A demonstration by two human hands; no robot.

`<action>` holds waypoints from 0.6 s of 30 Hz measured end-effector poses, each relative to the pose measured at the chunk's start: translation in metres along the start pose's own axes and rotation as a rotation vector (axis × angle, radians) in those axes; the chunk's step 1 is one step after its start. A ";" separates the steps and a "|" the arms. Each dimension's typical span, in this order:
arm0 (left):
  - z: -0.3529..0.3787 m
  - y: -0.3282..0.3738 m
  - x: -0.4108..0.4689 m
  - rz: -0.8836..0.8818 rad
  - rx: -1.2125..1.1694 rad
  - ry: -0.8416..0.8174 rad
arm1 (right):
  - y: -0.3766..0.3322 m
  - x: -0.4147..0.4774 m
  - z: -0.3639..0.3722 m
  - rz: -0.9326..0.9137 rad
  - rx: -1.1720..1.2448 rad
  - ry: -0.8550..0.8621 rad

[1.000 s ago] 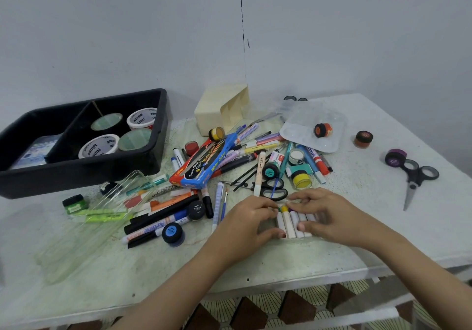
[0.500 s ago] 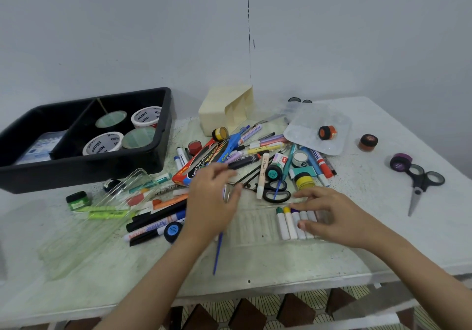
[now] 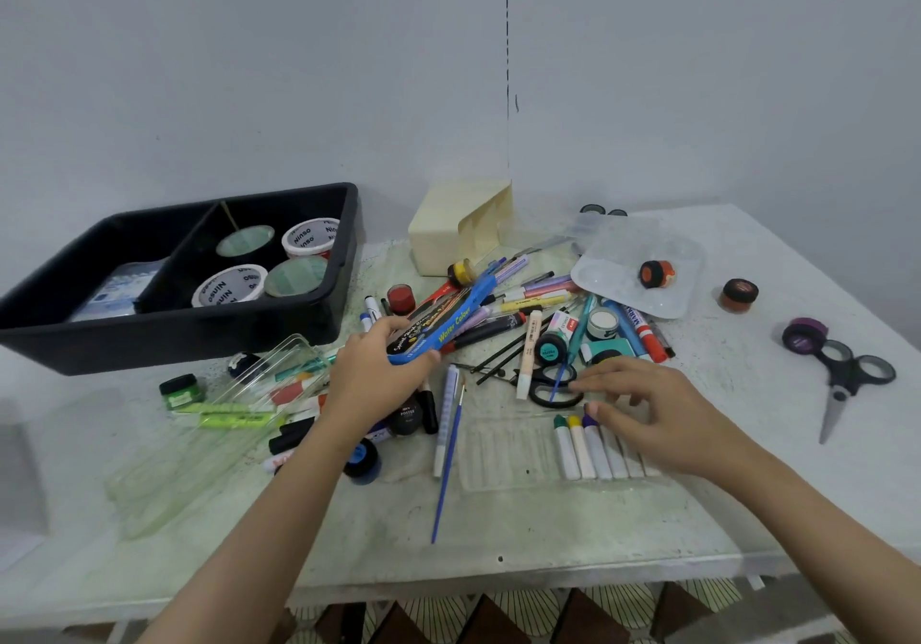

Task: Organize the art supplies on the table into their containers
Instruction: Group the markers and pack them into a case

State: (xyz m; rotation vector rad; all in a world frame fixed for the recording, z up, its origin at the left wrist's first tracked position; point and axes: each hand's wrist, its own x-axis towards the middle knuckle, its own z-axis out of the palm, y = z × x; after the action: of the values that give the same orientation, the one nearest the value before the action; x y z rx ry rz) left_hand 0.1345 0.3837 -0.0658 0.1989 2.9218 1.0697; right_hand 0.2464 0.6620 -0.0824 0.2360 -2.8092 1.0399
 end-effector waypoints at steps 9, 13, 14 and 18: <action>-0.007 0.019 -0.028 0.223 -0.297 -0.154 | -0.024 0.040 -0.007 0.175 0.398 0.240; 0.002 0.023 -0.035 0.354 -0.231 -0.201 | -0.028 0.063 -0.020 0.325 0.596 0.254; 0.003 0.025 -0.035 0.381 -0.219 -0.202 | -0.026 0.068 -0.024 0.350 0.619 0.244; 0.004 0.021 -0.026 0.398 -0.027 -0.170 | -0.018 0.082 -0.033 0.412 0.774 0.317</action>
State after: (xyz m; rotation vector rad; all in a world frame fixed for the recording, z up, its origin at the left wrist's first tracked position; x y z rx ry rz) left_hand 0.1626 0.3988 -0.0562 0.8550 2.7759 1.0660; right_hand 0.1722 0.6617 -0.0312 -0.4194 -2.0896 2.0093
